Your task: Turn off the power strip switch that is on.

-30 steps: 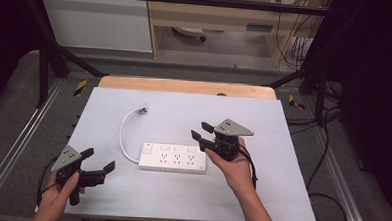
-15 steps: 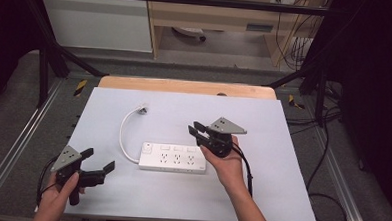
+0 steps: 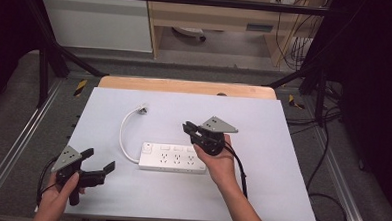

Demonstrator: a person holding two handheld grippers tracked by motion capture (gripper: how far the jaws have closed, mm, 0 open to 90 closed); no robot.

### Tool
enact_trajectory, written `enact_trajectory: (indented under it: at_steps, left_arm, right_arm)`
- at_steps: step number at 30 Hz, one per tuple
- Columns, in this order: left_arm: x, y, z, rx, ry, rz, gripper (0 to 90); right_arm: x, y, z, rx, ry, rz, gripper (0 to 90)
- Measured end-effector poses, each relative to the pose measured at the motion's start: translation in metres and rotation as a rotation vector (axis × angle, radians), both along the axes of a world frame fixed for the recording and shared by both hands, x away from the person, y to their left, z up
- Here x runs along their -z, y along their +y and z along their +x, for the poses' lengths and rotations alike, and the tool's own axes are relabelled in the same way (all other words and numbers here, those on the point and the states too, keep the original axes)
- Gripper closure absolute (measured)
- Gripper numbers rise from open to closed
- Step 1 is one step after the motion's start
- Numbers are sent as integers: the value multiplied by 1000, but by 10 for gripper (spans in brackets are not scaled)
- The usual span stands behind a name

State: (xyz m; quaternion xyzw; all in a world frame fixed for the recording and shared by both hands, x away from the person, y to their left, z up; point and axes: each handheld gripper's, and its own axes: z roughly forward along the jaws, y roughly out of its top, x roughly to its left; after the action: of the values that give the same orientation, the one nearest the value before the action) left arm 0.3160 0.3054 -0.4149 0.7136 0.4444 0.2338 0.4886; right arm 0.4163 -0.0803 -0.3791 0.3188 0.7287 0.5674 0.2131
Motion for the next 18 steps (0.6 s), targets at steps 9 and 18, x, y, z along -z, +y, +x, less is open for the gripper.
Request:
enact_trajectory:
  at_steps: [9, 18]
  left_arm:
    - [0, 0, 0, 0, 0, 1, 51]
    - [0, 0, 0, 3, 1, -3, 53]
  right_arm:
    - [4, 11, 2, -21, -2, -6, 875]
    - [11, 22, 5, -35, 26, 18, 900]
